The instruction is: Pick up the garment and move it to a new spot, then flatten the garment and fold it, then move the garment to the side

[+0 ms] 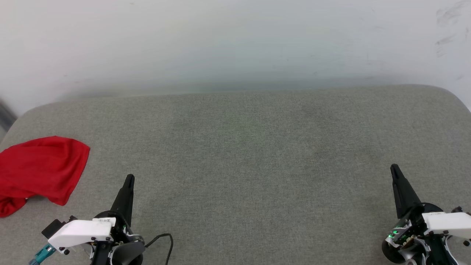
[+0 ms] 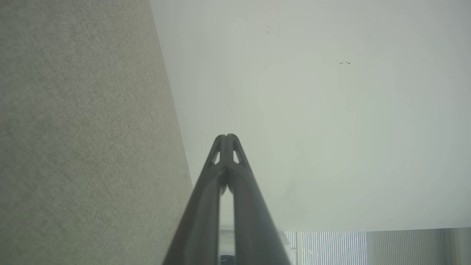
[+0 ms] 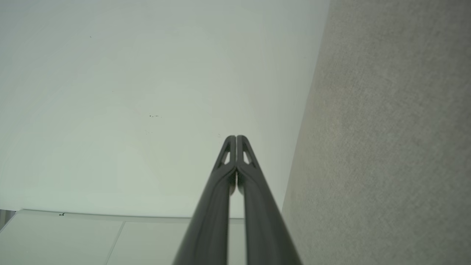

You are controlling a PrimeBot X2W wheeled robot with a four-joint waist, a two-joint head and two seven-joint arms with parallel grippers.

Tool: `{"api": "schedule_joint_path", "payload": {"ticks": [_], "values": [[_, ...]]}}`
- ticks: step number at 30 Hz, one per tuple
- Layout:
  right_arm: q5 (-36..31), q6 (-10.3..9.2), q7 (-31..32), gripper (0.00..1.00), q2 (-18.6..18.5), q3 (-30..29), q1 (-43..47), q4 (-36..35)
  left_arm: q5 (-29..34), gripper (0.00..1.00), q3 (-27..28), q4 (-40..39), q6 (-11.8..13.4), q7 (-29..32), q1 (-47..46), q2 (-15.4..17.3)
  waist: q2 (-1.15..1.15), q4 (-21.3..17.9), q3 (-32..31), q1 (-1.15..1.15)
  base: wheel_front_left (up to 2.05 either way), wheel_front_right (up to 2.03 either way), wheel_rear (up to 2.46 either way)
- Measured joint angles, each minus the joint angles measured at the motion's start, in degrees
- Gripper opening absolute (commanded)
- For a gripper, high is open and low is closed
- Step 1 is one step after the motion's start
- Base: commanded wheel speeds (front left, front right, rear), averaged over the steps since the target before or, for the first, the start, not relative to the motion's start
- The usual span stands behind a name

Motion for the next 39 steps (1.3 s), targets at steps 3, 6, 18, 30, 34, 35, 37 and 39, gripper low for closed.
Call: {"api": "schedule_joint_path", "payload": {"ticks": [3,6,18,30,34,35,37,39], "values": [[0.0,0.00,0.0,0.00,0.0,0.0,0.0,0.0,0.0,0.00,0.0,0.0,0.0,0.0,0.0,0.0,0.00,0.0,0.0,0.00,0.00,0.00,0.00],[0.0,0.00,0.0,0.00,0.0,0.0,0.0,0.0,0.0,0.00,0.0,0.0,0.0,0.0,0.0,0.0,0.00,0.0,0.0,0.00,0.00,0.00,0.00],[0.0,0.00,0.0,0.00,0.0,0.0,0.0,0.0,0.0,0.00,0.0,0.0,0.0,0.0,0.0,0.0,0.00,0.0,0.0,0.00,0.00,0.00,0.00],[0.0,0.00,0.0,0.00,0.0,0.0,0.0,0.0,0.0,0.00,0.0,0.0,0.0,0.0,0.0,0.0,0.00,0.0,0.0,0.00,0.00,0.00,0.00],[0.0,0.00,0.0,0.00,0.0,0.0,0.0,0.0,0.0,0.00,0.0,0.0,0.0,0.0,0.0,0.0,0.00,0.0,0.0,0.00,0.00,0.00,0.00],[0.0,0.00,0.0,0.00,0.0,0.0,0.0,0.0,0.0,0.00,0.0,0.0,0.0,0.0,0.0,0.0,0.00,0.0,0.0,0.00,0.00,0.00,0.00],[0.0,0.00,0.0,0.00,0.0,0.0,0.0,0.0,0.0,0.00,0.0,0.0,0.0,0.0,0.0,0.0,0.00,0.0,0.0,0.00,0.00,0.00,0.00],[0.0,0.00,0.0,0.00,0.0,0.0,0.0,0.0,0.0,0.00,0.0,0.0,0.0,0.0,0.0,0.0,0.00,0.0,0.0,0.00,0.00,0.00,0.00]]}}
